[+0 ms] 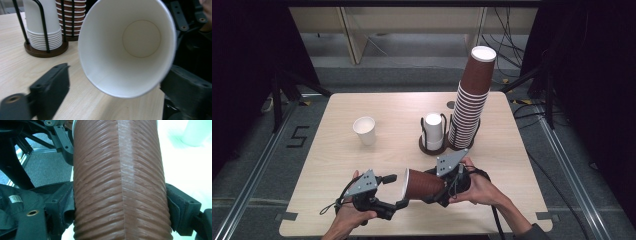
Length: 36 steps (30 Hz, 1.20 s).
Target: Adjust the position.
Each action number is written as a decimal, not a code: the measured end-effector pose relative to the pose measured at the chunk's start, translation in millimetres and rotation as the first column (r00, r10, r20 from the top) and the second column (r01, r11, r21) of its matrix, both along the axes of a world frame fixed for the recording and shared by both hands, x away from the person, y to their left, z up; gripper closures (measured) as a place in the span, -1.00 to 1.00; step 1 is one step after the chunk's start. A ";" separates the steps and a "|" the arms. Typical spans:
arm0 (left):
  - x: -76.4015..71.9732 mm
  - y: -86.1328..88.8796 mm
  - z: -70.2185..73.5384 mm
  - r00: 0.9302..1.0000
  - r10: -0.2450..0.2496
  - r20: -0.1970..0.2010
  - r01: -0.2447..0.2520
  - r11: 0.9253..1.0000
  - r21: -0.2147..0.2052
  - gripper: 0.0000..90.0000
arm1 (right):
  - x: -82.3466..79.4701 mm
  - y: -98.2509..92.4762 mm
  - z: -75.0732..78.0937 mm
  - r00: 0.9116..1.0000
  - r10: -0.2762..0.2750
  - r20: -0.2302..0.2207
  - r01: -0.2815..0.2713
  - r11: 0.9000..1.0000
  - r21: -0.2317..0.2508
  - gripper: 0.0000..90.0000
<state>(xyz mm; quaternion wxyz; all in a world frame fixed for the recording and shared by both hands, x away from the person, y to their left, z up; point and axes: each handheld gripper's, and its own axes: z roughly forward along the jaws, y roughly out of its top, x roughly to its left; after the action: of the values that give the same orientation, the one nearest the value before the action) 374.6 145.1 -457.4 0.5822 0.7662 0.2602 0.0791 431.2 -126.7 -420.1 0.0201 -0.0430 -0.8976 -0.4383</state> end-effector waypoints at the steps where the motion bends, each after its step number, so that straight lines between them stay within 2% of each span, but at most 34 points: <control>1: 1.7 -0.5 -1.3 1.000 -0.002 0.005 0.002 1.000 -0.017 -1.00 | 0.3 1.0 -1.5 1.000 0.019 -0.007 -0.019 1.000 0.014 -0.53; 4: 3.3 0.9 -2.2 0.999 -0.024 0.025 0.024 0.999 -0.022 -1.00 | 0.8 2.1 -3.4 0.999 0.033 -0.014 -0.032 0.999 0.028 -0.53; 8: 4.1 0.0 -2.0 0.999 -0.035 0.017 0.036 0.998 -0.047 -1.00 | 3.1 1.9 -4.6 0.999 0.045 -0.018 -0.044 0.998 0.044 -0.53; 9: 3.8 -1.9 -2.0 0.999 -0.043 0.018 0.043 0.998 -0.036 -1.00 | 3.3 3.2 -6.1 0.998 0.056 -0.029 -0.054 0.997 0.061 -0.53; 12: 2.6 -5.6 -2.0 0.999 -0.051 0.019 0.052 0.998 -0.024 -1.00 | 2.3 5.4 -7.8 0.997 0.071 -0.029 -0.069 0.996 0.053 -0.53; 16: 2.5 -6.8 -1.6 0.998 -0.061 0.011 0.061 0.997 -0.036 -0.94 | 2.6 7.7 -9.8 0.996 0.088 -0.023 -0.086 0.995 0.055 -0.53; 18: 2.4 -8.5 -2.1 0.997 -0.076 0.010 0.076 0.996 -0.043 -0.96 | 2.4 9.3 -11.0 0.994 0.103 -0.036 -0.101 0.993 0.065 -0.53; 20: 1.9 -8.4 -1.8 0.997 -0.078 0.010 0.078 0.996 -0.035 -0.90 | 2.1 9.9 -11.3 0.994 0.102 -0.035 -0.099 0.993 0.061 -0.53; 22: 0.8 -8.8 -1.8 0.996 -0.081 0.023 0.082 0.996 -0.035 -0.89 | 1.6 11.1 -12.1 0.994 0.107 -0.035 -0.105 0.993 0.058 -0.53; 23: 0.9 -8.7 -2.6 0.996 -0.089 0.027 0.090 0.994 -0.053 -0.88 | 1.8 11.3 -12.6 0.993 0.112 -0.023 -0.110 0.992 0.060 -0.53; 24: 0.0 -7.8 -2.1 0.996 -0.080 0.028 0.081 0.996 -0.046 -0.88 | 2.1 11.3 -12.8 0.993 0.114 -0.021 -0.112 0.992 0.062 -0.53; 26: -0.3 -7.5 -3.1 0.996 -0.077 0.033 0.079 0.995 -0.055 -0.88 | 1.7 11.6 -13.4 0.993 0.116 -0.033 -0.114 0.991 0.064 -0.53; 28: -0.1 -7.1 -3.5 0.996 -0.082 0.037 0.084 0.995 -0.052 -0.85 | 1.6 11.5 -13.5 0.993 0.112 -0.038 -0.110 0.992 0.061 -0.53; 32: -0.8 -4.3 -2.3 0.993 -0.098 0.070 0.101 0.994 -0.037 -0.78 | 1.2 11.5 -16.0 0.992 0.112 -0.050 -0.109 0.992 0.064 -0.52; 33: -0.6 -4.9 -2.5 0.992 -0.105 0.075 0.108 0.993 -0.046 -0.78 | 1.0 11.8 -15.7 0.993 0.109 -0.047 -0.107 0.993 0.054 -0.51; 34: -1.4 -4.1 -1.4 0.992 -0.100 0.073 0.103 0.994 -0.031 -0.77 | 0.7 12.2 -15.7 0.993 0.108 -0.050 -0.105 0.993 0.051 -0.51; 36: -1.6 -4.1 -1.0 0.992 -0.099 0.073 0.101 0.994 -0.031 -0.76 | 0.4 12.5 -15.7 0.993 0.105 -0.058 -0.102 0.993 0.051 -0.51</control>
<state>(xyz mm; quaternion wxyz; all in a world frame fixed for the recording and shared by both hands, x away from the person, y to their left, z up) 373.0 141.0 -458.5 0.6076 0.7647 0.2019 0.0725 431.6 -114.2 -435.8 0.0712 -0.0092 -0.8868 -0.4566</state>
